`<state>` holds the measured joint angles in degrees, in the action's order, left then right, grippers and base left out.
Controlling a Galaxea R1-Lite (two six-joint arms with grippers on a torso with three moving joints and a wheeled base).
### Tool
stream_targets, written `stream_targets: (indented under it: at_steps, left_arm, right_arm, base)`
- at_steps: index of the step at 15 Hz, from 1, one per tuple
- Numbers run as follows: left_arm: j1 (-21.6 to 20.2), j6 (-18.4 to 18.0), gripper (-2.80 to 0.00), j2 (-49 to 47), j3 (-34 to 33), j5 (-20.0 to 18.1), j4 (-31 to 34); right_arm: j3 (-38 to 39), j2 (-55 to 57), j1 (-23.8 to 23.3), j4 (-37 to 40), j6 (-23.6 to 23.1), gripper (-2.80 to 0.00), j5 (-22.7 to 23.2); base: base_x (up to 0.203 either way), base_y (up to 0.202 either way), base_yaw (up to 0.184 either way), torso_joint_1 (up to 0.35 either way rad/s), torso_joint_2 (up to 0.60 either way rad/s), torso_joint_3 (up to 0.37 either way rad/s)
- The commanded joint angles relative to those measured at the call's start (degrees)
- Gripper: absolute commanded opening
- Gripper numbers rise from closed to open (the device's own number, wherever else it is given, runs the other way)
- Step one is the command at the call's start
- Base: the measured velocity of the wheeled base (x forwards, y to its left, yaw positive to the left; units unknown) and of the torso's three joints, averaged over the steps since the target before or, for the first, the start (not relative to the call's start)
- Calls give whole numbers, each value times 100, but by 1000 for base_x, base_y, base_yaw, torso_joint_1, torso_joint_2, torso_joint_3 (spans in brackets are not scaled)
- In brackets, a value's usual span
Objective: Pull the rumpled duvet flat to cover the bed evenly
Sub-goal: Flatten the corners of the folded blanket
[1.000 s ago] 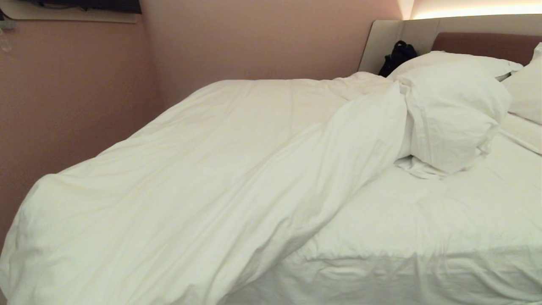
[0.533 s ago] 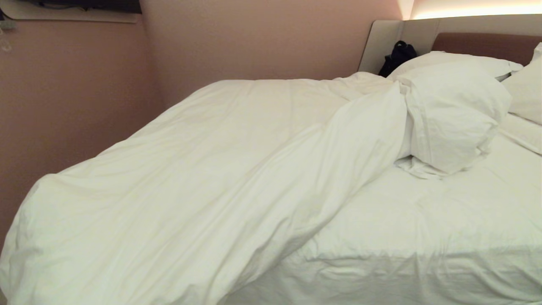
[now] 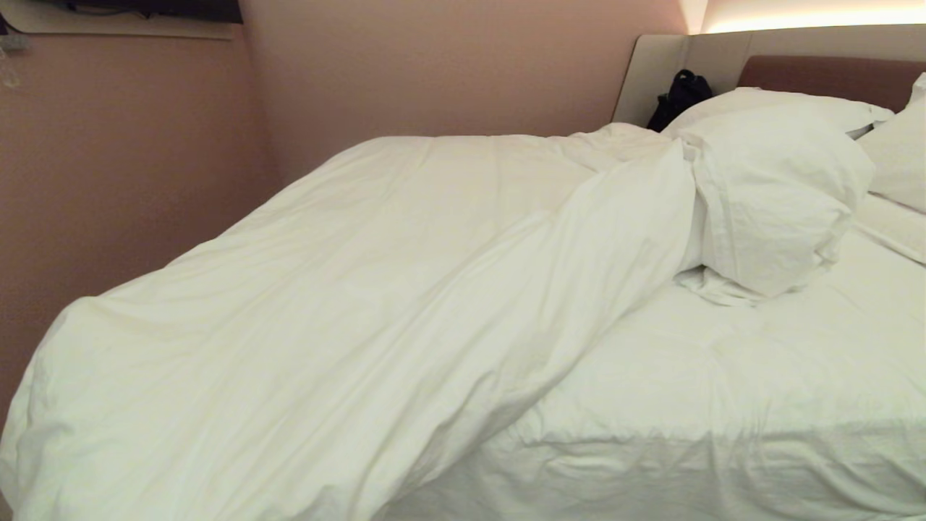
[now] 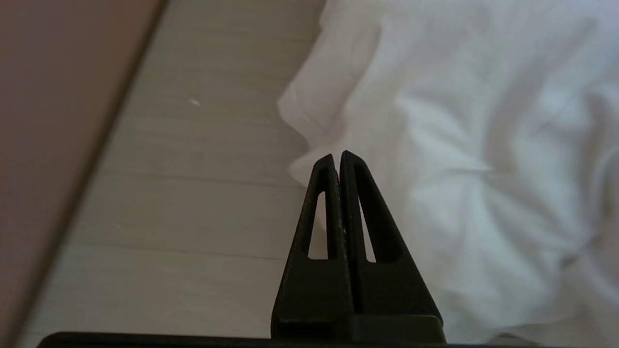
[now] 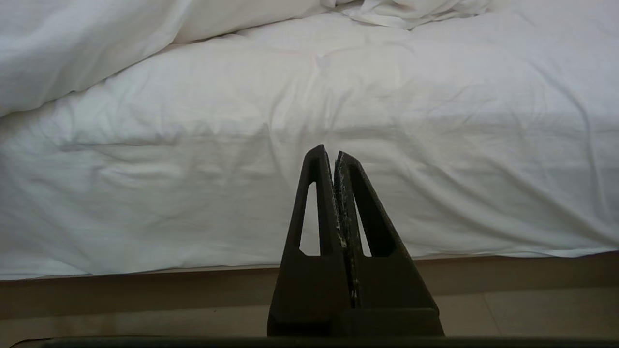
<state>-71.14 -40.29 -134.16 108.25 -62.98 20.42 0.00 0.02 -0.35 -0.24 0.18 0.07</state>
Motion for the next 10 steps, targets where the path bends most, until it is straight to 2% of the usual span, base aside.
stream_targets:
  at_steps: [1, 3, 5, 7, 10]
  left_arm:
    - [-92, -146, -280, -105, -119, -49, -586]
    - [-184, -220, -280, -353, -109, -83, -1459]
    - [-275, -239, -280, -458, -232, -270, -2127]
    - [-392, -216, -280, -518, -559, -670, -2620]
    - [-393, -191, -280, -440, -1164, -1366, -2876]
  right_arm:
    - [0, -2, 0, -2, -1, -280, 1]
    - [0, -2, 0, -2, -1, -280, 1]
    - [0, -2, 0, -2, -1, -280, 1]
    - [0, -2, 0, -2, -1, -280, 1]
    - [0, -2, 0, -2, -1, -280, 1]
  base:
    - [0, 0, 0, 0, 0, 0]
    - [0, 0, 0, 0, 0, 0]
    - [0, 0, 0, 0, 0, 0]
    - [0, 0, 0, 0, 0, 0]
    - [0, 0, 0, 0, 0, 0]
